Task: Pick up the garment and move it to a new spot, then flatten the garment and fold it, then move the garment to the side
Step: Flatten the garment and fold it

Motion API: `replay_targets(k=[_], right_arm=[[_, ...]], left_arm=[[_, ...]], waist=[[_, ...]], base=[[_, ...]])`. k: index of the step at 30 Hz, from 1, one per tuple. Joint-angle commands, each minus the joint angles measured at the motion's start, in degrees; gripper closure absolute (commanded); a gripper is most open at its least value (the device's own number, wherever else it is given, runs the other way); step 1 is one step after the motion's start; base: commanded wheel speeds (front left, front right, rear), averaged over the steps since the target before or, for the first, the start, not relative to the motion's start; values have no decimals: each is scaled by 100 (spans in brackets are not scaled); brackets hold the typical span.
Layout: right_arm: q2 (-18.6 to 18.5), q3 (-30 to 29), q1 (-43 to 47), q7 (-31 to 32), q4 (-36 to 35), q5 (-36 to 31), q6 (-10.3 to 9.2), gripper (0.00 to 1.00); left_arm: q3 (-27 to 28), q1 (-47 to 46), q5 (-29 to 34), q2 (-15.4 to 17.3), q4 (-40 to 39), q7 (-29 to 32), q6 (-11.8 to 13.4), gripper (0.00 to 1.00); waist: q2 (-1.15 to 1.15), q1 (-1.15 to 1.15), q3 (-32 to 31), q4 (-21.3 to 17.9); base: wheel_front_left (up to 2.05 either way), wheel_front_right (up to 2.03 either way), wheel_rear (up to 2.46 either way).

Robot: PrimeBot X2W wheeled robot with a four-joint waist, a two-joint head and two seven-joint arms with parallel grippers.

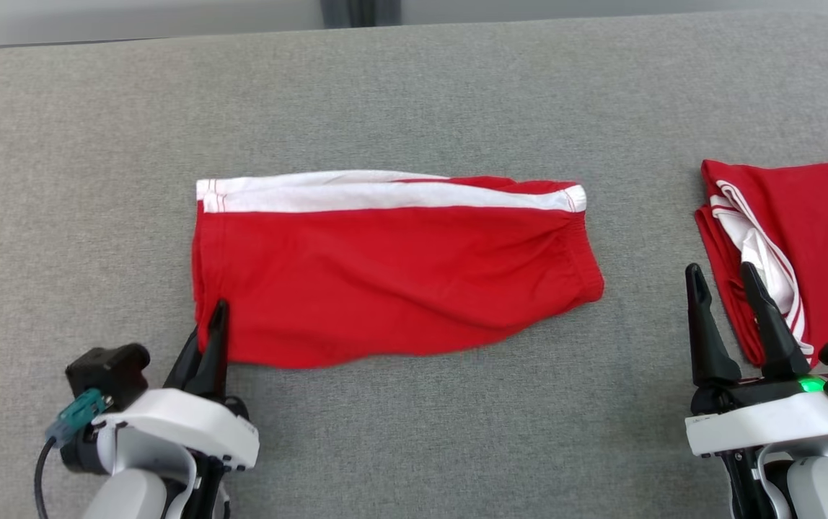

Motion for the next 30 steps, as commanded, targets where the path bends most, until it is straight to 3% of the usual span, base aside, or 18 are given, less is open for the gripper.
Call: replay_targets(k=[1, 6, 7, 8, 12, 17, 22, 30], right_arm=[[-37, -40, 65, 26, -36, -47, 4, 0], [-33, -24, 74, 109, -50, -39, 4, 0], [-33, -15, 73, 110, -44, -36, 4, 0], [-31, -13, 79, 120, -40, -31, 4, 0], [-20, -36, 101, 101, -53, -53, 4, 0], [-43, -75, 73, 102, -91, -135, 4, 0], [-55, -23, 22, 161, -111, -267, 4, 0], [-83, 18, 44, 184, -187, -471, 4, 0]], left_arm=[[44, 111, -39, 96, -138, 81, 91, 100], [63, 346, -162, 128, -395, 339, 229, 99], [74, 361, -166, 121, -377, 352, 254, 54], [93, 367, -151, 107, -382, 305, 290, 0], [265, 183, 60, 129, -320, -228, 417, 0], [275, -211, 406, 155, -274, -736, 355, 0], [182, -702, 840, 220, -213, -915, 158, 0], [203, -715, 1483, 462, -271, -954, 132, 0]], waist=[[0, 0, -8, 38], [0, 0, -51, 61], [0, 0, -69, 58], [0, 0, -90, 53], [0, 0, -222, 40], [0, 0, -400, 99], [0, 0, -611, 138], [0, 0, -906, 92]], base=[[0, 0, 0], [0, 0, 0], [0, 0, 0], [0, 0, 0], [0, 0, 0], [0, 0, 0], [0, 0, 0], [0, 0, 0]])
